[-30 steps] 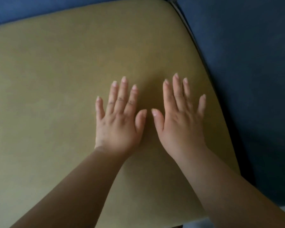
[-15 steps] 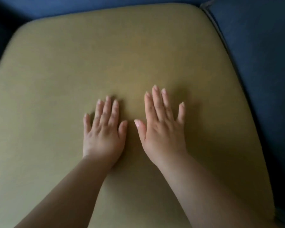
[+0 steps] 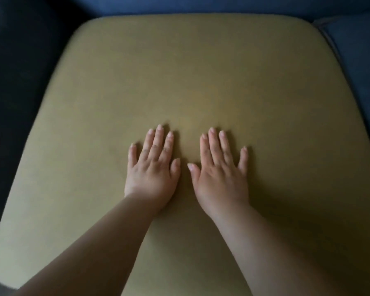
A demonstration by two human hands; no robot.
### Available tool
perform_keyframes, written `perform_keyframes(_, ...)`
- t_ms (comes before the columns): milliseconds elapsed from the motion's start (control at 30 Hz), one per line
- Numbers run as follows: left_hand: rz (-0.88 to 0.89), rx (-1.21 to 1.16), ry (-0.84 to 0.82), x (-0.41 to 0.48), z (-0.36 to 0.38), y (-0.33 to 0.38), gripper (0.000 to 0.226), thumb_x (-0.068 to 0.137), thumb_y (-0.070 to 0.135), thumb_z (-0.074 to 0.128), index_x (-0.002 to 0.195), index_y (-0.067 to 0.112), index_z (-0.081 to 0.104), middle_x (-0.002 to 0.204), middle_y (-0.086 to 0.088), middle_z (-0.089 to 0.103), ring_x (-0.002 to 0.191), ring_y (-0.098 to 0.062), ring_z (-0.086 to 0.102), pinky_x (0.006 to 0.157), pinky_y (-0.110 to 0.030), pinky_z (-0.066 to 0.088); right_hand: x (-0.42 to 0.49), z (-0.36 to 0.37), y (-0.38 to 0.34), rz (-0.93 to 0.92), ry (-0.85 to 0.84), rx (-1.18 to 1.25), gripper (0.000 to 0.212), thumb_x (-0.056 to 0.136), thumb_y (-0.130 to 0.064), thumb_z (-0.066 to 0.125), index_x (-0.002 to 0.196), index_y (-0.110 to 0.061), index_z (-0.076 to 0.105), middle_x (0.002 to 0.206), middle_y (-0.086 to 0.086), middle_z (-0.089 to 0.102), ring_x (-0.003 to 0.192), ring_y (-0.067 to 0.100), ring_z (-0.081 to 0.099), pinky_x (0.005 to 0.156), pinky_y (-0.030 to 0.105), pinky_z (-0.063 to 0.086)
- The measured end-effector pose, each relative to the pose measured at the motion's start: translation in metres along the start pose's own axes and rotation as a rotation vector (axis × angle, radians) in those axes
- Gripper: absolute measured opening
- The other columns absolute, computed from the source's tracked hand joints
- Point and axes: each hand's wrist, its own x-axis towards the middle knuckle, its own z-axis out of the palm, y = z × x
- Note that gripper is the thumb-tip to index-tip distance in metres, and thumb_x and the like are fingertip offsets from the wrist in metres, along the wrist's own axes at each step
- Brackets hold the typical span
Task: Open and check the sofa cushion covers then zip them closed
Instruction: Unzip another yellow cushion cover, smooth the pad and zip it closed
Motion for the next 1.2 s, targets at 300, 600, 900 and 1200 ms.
perform_keyframes(300, -0.081, 0.017, 0.1, 0.002, -0.031, -0.069, 0.062, 0.094, 0.048, 0.004, 0.153, 0.028, 0.0, 0.155, 0.012, -0.021, 0.142, -0.007, -0.023, 0.118, -0.045, -0.011, 0.017, 0.002, -0.073, -0.129, 0.099, 0.052, 0.067, 0.095, -0.045, 0.025, 0.153, -0.013, 0.026, 0.163, 0.006, 0.017, 0.15, 0.022, 0.013, 0.115, 0.058, 0.008)
perform_keyframes(600, -0.091, -0.045, 0.153, 0.002, -0.055, -0.117, 0.059, 0.097, 0.049, 0.005, 0.153, 0.029, 0.003, 0.158, 0.011, -0.015, 0.144, -0.008, -0.019, 0.117, -0.043, -0.01, 0.028, -0.003, -0.125, -0.163, 0.184, 0.066, 0.066, 0.094, -0.046, 0.025, 0.15, -0.012, 0.033, 0.161, 0.008, 0.024, 0.149, 0.025, 0.02, 0.113, 0.061, 0.014)
perform_keyframes(900, -0.164, -0.093, 0.01, -0.015, -0.052, -0.186, 0.061, 0.098, 0.052, 0.013, 0.153, 0.029, -0.001, 0.155, 0.014, -0.022, 0.14, -0.003, -0.024, 0.119, -0.04, -0.009, 0.025, 0.029, -0.17, -0.18, 0.058, -0.006, 0.065, 0.095, -0.046, 0.029, 0.151, -0.012, 0.033, 0.162, 0.006, 0.021, 0.149, 0.023, 0.017, 0.113, 0.062, 0.013)
perform_keyframes(1200, -0.269, -0.164, 0.0, -0.053, -0.031, -0.242, 0.062, 0.093, 0.05, 0.007, 0.152, 0.034, -0.004, 0.158, 0.013, -0.018, 0.144, -0.007, -0.02, 0.119, -0.045, 0.003, 0.001, 0.057, -0.241, -0.292, 0.049, -0.031, 0.064, 0.093, -0.042, 0.031, 0.15, -0.014, 0.038, 0.16, 0.004, 0.027, 0.148, 0.021, 0.023, 0.113, 0.061, 0.018)
